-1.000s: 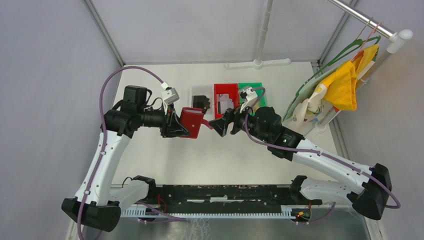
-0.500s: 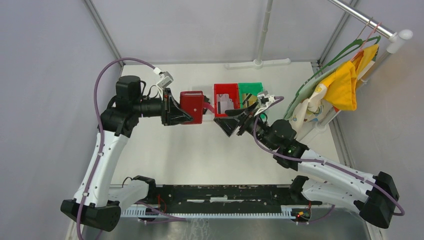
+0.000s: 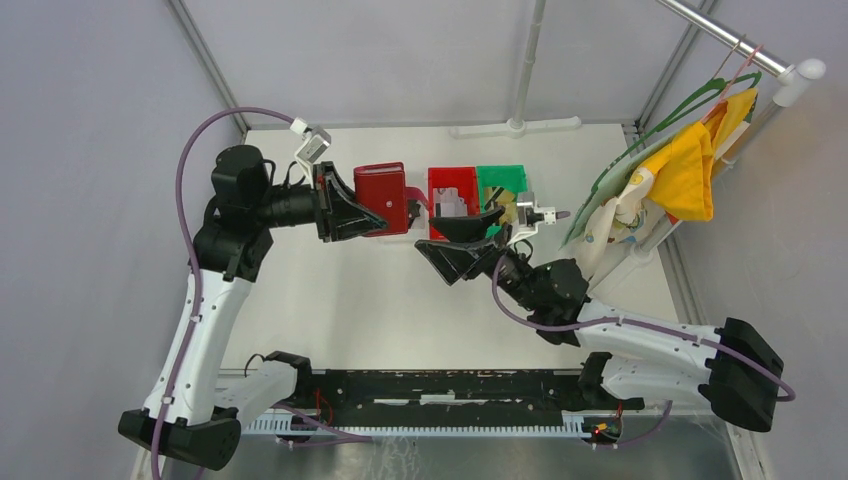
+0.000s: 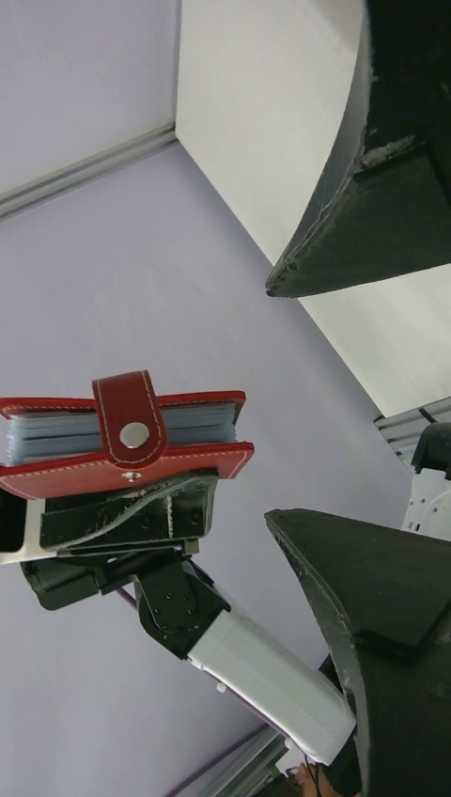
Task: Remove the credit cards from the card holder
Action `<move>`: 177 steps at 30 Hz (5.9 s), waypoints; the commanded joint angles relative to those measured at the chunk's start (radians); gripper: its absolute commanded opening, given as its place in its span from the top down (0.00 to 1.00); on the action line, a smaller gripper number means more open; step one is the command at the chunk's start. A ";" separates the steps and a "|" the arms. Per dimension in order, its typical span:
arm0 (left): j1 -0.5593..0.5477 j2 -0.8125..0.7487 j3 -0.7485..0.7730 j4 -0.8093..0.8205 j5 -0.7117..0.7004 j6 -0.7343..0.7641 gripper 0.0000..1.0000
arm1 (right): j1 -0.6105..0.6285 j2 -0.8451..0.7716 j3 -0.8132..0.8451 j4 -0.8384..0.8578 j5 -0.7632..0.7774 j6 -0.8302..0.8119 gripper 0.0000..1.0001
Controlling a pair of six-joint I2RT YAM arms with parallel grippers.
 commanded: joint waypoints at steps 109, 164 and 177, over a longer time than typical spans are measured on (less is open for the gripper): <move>-0.003 -0.240 -0.182 -0.149 -0.002 0.462 0.01 | -0.026 0.318 0.811 -0.691 -0.666 -0.052 1.00; -0.005 -0.172 -0.031 0.330 0.145 -0.316 0.98 | -0.115 -0.083 0.174 -0.312 -0.669 -0.445 0.02; -0.006 -0.176 -0.039 0.325 0.147 -0.311 0.98 | -0.111 -0.008 0.185 -0.155 -0.630 -0.328 0.02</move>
